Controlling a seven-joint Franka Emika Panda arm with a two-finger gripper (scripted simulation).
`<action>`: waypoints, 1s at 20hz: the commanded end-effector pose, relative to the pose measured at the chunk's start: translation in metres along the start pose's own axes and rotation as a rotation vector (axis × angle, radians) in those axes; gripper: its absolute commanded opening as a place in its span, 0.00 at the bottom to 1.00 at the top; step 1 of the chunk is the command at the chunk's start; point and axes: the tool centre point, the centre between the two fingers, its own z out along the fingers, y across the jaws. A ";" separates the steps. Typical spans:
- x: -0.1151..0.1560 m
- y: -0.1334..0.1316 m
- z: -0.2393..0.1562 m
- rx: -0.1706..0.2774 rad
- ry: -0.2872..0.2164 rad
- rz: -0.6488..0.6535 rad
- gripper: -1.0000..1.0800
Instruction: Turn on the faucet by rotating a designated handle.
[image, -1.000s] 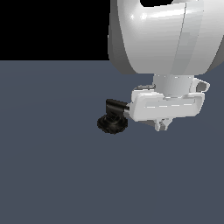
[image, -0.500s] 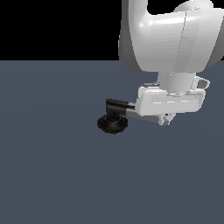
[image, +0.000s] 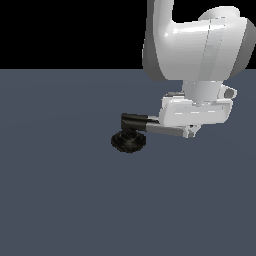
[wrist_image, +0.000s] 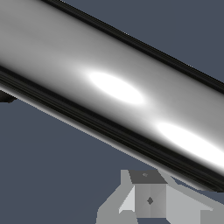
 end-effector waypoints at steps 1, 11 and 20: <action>0.015 -0.001 -0.001 -0.002 0.008 -0.018 0.00; 0.039 0.022 -0.002 -0.004 0.010 -0.014 0.00; 0.060 0.041 -0.003 -0.005 0.011 -0.012 0.00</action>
